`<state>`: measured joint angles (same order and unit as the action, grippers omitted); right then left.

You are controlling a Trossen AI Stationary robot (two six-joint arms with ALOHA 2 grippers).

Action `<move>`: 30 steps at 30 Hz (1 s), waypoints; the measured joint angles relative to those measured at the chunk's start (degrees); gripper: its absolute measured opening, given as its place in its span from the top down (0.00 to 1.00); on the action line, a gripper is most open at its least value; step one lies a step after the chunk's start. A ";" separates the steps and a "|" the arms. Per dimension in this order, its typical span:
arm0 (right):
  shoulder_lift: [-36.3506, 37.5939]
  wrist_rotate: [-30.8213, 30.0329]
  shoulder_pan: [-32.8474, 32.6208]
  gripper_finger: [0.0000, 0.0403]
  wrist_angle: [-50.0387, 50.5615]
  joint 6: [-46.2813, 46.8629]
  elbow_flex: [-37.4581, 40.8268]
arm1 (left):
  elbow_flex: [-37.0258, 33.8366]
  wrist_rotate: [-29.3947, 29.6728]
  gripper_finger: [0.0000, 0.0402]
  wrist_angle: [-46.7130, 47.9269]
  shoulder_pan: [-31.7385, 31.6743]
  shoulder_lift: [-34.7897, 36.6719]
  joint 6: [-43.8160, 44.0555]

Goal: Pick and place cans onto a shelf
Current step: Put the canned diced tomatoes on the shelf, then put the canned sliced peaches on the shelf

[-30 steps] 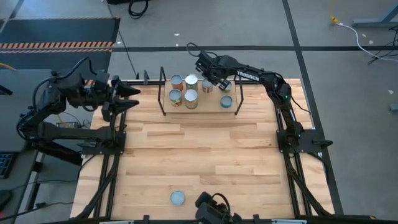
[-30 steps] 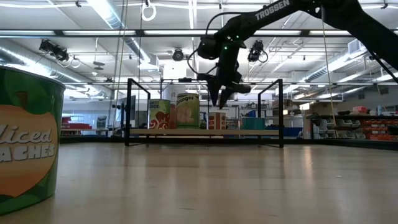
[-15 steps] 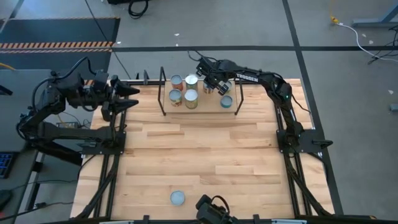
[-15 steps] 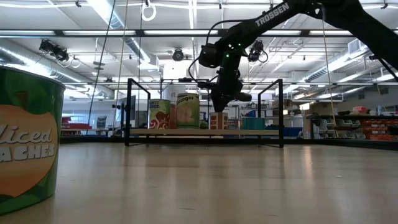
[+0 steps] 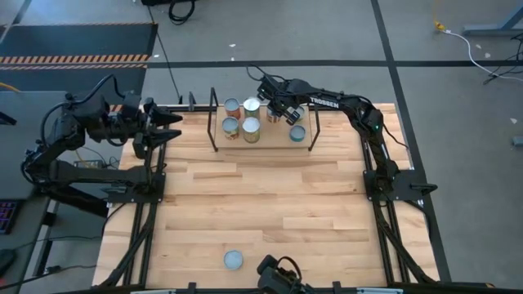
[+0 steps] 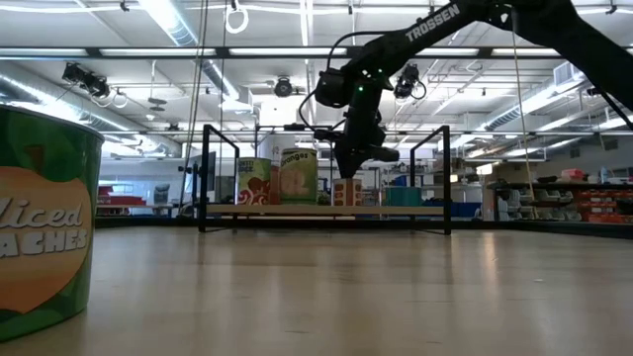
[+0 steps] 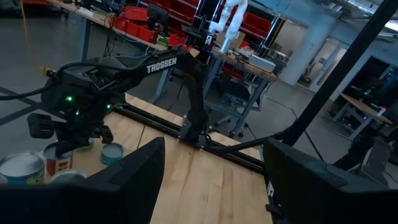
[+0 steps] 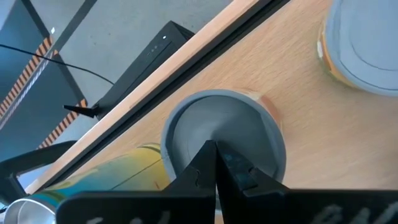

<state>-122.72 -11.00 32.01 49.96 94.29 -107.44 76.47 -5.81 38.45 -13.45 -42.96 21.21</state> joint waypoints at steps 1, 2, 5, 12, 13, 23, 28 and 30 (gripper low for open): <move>0.00 0.00 0.00 0.99 -0.16 -0.07 0.00 | -0.01 -0.01 0.32 0.01 0.00 0.07 0.00; 0.02 -0.03 0.00 0.99 -0.20 -0.09 0.01 | -0.02 -0.02 0.32 0.03 0.00 0.26 0.00; 0.04 -0.20 0.00 0.99 -0.54 -0.01 0.03 | -0.02 -0.02 0.32 0.03 0.00 0.40 0.02; -0.07 -1.55 -0.41 0.99 0.29 -0.38 -2.11 | -0.02 -0.07 0.32 0.58 0.02 1.45 0.59; -0.07 -2.07 -0.65 0.99 0.55 -0.38 -2.53 | -0.02 -0.47 0.32 0.59 0.02 1.59 0.63; 0.29 -11.40 -5.41 0.99 2.80 -9.33 -10.10 | -0.02 -4.98 0.32 4.04 0.04 3.26 1.43; 5.14 -21.72 -9.21 0.99 8.05 -17.33 -14.44 | -0.02 -8.42 0.32 6.61 0.04 3.77 2.20; 7.74 -24.76 -11.43 0.99 6.73 -25.44 -14.80 | -0.02 -9.98 0.32 6.66 0.10 3.84 2.21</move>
<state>-114.98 -35.77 20.58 56.69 68.84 -122.24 76.44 -15.78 45.11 -13.36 -39.11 23.42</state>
